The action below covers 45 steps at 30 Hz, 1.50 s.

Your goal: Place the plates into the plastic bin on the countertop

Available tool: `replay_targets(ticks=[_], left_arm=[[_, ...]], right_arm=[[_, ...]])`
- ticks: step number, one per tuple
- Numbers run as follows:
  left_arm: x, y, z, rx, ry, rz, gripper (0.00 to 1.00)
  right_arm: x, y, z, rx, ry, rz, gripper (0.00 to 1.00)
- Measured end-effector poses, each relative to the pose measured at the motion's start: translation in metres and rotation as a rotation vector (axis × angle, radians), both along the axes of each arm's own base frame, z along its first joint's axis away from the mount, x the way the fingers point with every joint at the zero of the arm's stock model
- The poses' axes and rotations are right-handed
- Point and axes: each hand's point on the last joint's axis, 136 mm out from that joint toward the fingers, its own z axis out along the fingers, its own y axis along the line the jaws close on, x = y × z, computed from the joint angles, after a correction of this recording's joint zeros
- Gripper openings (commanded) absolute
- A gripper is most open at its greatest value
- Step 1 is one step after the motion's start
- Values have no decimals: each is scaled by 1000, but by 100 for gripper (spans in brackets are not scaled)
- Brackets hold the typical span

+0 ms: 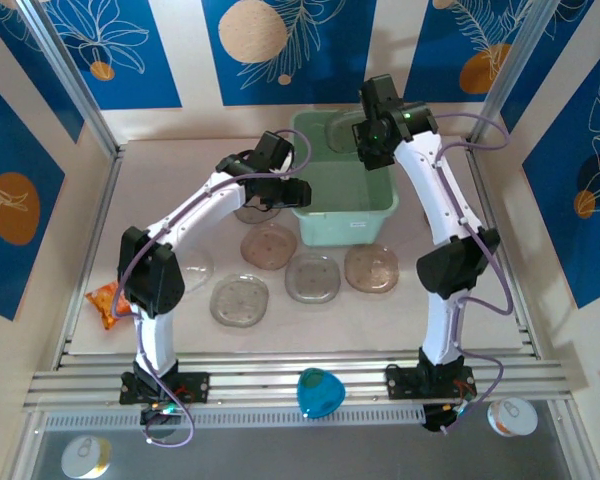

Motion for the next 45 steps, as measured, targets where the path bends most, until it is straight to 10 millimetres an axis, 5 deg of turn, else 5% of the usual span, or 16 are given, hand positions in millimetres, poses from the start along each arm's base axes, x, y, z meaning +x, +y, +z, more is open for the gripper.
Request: replay_targets(ticks=[8,15,28,45], left_arm=[[4,21,43,5,-117,36,72],[7,54,83,-15,-212,89,75],[12,95,56,38,-163,140,77],[-2,116,49,74,-147,139,78]], right_arm=[[13,19,-21,6,40,-5,0],[23,39,-45,5,80,-5,0],[33,44,-95,-45,149,-108,0],[48,45,-145,-78,180,-154,0]])
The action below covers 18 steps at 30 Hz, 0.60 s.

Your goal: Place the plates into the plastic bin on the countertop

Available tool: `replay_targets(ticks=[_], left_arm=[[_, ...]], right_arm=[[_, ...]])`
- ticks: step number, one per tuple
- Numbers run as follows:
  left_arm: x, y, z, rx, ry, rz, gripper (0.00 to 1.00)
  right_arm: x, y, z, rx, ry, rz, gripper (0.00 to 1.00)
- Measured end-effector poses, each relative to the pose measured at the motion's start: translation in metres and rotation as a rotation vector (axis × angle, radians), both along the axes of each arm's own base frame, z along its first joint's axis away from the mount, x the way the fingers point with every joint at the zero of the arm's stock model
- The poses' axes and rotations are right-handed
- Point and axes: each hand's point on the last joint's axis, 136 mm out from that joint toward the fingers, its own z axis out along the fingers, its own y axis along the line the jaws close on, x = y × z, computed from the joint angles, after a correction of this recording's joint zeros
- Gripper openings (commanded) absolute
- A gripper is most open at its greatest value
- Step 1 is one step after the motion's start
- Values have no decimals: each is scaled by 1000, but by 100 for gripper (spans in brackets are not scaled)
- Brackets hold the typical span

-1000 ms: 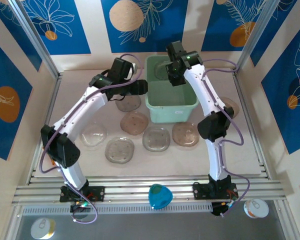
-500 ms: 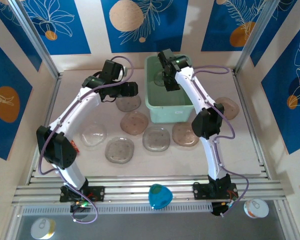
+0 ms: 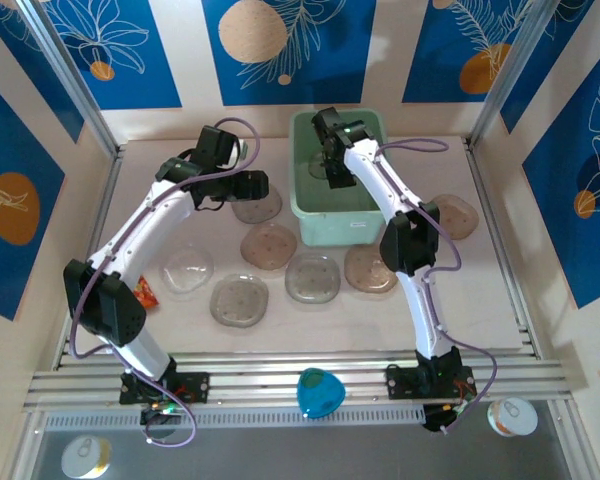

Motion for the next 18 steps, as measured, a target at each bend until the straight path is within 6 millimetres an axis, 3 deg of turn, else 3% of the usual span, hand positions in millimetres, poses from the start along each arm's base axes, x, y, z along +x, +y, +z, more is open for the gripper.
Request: replay_targets(ticks=[18], left_arm=[[-7,7,-15,20,35,3,79]], right_arm=[[5,0,-33,-20,44,2,0]])
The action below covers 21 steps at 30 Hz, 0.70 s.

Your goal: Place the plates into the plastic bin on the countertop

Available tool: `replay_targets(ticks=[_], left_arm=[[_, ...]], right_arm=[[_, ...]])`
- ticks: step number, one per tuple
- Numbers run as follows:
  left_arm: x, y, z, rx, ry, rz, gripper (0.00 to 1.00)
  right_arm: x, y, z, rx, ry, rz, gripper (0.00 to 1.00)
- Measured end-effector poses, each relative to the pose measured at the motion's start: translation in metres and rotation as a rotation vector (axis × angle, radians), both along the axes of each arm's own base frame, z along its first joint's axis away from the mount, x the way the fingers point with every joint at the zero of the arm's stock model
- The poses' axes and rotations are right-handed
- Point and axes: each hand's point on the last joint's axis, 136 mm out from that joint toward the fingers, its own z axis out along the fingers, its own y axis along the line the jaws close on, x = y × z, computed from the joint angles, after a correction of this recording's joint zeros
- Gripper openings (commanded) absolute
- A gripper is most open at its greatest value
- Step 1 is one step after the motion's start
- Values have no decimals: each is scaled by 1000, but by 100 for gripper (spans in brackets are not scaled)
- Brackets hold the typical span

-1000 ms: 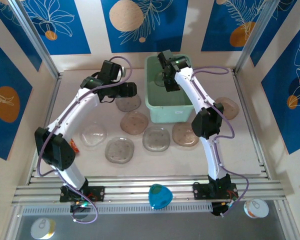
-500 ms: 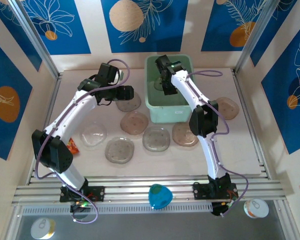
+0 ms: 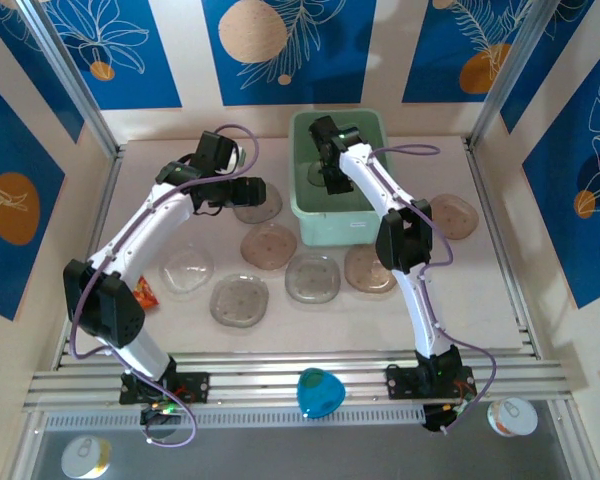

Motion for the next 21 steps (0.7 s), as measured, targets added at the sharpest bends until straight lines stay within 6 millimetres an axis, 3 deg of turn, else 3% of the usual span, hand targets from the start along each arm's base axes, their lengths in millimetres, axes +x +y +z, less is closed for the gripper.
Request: replay_targets(ticks=[21], left_arm=[[-14,6,-7,3,12,4,79]], right_arm=[[4,-7,-28,-3,35,16,0]])
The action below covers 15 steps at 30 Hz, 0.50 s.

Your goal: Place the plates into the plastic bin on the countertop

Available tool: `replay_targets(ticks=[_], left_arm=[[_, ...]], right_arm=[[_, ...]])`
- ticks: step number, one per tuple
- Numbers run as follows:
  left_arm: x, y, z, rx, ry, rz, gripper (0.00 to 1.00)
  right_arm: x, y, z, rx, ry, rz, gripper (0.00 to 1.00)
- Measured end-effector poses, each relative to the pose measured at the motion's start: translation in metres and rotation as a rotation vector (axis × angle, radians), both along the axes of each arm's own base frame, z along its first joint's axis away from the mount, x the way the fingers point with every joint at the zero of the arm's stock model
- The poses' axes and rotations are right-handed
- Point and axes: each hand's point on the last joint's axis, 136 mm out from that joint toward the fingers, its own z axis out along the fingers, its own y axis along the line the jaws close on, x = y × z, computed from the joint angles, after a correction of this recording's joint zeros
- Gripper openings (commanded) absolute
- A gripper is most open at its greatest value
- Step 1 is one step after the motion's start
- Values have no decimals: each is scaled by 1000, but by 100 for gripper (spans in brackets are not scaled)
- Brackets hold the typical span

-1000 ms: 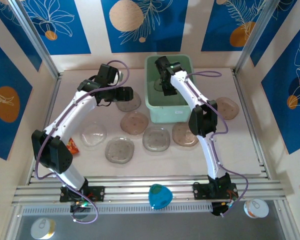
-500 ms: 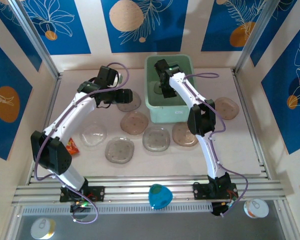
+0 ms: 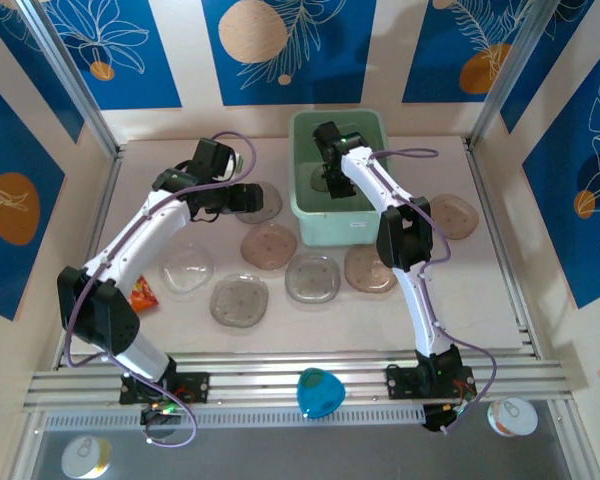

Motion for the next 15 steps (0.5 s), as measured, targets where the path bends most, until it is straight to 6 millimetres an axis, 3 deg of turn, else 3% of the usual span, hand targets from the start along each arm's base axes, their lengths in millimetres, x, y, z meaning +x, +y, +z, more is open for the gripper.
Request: replay_targets(ticks=[9,15], left_arm=[[-6,3,-9,6,15,0,79],[-6,2,-11,10,11,-7,79]], right_arm=[[11,7,-7,32,-43,-3,0],[14,2,-25,17,-76,-32,0]])
